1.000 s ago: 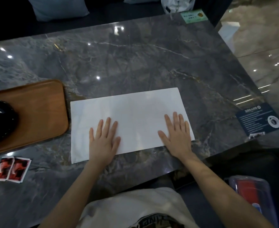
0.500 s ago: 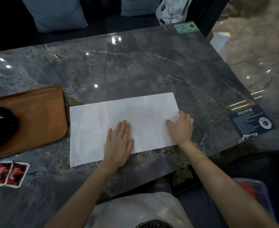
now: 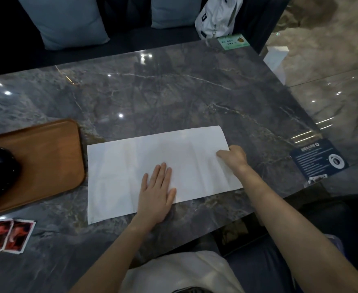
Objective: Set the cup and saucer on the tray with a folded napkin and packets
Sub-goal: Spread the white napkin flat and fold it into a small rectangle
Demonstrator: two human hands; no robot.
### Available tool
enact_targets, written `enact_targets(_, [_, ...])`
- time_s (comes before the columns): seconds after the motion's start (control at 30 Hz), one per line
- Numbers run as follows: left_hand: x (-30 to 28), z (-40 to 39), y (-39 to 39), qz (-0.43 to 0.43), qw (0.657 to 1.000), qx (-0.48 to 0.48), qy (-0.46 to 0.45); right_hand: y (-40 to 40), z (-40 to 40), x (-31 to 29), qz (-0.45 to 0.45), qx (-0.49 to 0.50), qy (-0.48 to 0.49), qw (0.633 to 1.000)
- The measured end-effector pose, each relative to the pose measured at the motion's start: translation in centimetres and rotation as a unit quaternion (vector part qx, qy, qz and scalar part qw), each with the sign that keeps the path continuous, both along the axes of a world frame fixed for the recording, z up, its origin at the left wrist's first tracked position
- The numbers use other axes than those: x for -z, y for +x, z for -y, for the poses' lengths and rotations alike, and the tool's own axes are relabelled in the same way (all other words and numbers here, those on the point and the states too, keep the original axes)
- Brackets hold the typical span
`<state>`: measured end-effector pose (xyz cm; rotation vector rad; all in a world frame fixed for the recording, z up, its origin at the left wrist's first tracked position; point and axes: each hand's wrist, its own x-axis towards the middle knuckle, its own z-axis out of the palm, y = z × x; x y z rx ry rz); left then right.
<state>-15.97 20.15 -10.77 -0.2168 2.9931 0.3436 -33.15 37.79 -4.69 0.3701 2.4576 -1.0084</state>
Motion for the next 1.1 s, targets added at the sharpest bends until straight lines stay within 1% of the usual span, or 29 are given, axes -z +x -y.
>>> enact_targets(0.13, [-0.7,-0.1,-0.5,-0.001,0.999,-0.014,0.039,-0.4,0.0,-1.0,0.01,0.027,-0.081,0.996])
enact_targets(0.2, [-0.8,0.1,-0.8,-0.011,0.999,-0.026,0.036,-0.6,0.1,-1.8,0.024,0.029,-0.116,0.993])
enact_targets(0.27, [-0.5,0.5,-1.1,-0.003,0.999,-0.027,0.028,-0.7,0.5,-2.9,0.029,0.01,-0.143,0.989])
enact_targets(0.4, [-1.0,0.4,-1.6,0.057,0.997,-0.027,0.038,-0.2,2.2,-5.7,0.012,-0.049,-0.183,0.982])
enact_targets(0.47, [-2.4,0.2,-2.2,0.082,0.991,-0.061,0.092,0.3,3.5,-6.9,0.017,-0.066,-0.205,0.976])
enact_targets(0.5, [-3.5,0.0,-2.7,0.089,0.981,-0.094,0.142,0.6,4.2,-7.4,0.022,-0.076,-0.216,0.973])
enact_targets(0.53, [-4.9,-0.1,-3.1,0.085,0.961,-0.137,0.223,0.9,4.9,-7.8,0.027,-0.086,-0.225,0.97])
enact_targets(0.57, [-6.5,-0.3,-3.5,0.071,0.926,-0.18,0.325,1.1,5.6,-8.1,0.032,-0.097,-0.232,0.967])
enact_targets(0.6, [-8.2,-0.5,-3.6,0.05,0.876,-0.21,0.432,1.4,6.3,-8.3,0.034,-0.104,-0.237,0.965])
enact_targets(0.63, [-9.7,-0.7,-3.7,0.03,0.828,-0.221,0.514,1.7,7.0,-8.5,0.034,-0.112,-0.241,0.963])
enact_targets(0.67, [-11.2,-0.9,-3.7,0.021,0.809,-0.215,0.547,1.9,7.7,-8.7,0.031,-0.12,-0.239,0.963])
enact_targets(0.7, [-12.2,-0.9,-3.6,0.018,0.812,-0.204,0.547,2.2,8.4,-8.8,0.027,-0.129,-0.236,0.963])
enact_targets(0.77, [-13.2,-0.9,-3.2,-0.002,0.839,-0.205,0.505,2.6,9.8,-9.0,0.026,-0.15,-0.238,0.959])
enact_targets(0.83, [-13.3,-0.5,-2.8,-0.056,0.858,-0.229,0.456,2.9,11.0,-9.3,0.036,-0.178,-0.246,0.952])
enact_targets(0.87, [-13.3,-0.3,-2.6,-0.079,0.861,-0.242,0.441,3.0,11.5,-9.4,0.038,-0.194,-0.245,0.949])
enact_targets(0.93, [-13.4,0.4,-2.0,-0.097,0.857,-0.261,0.434,2.8,12.2,-9.6,0.015,-0.219,-0.236,0.947])
enact_targets(1.03, [-13.9,1.8,-1.1,-0.104,0.854,-0.271,0.431,1.6,13.5,-9.6,-0.072,-0.228,-0.211,0.948])
enact_targets(1.1, [-14.1,2.7,-0.5,-0.103,0.848,-0.287,0.434,0.5,14.7,-9.1,-0.107,-0.281,-0.164,0.94])
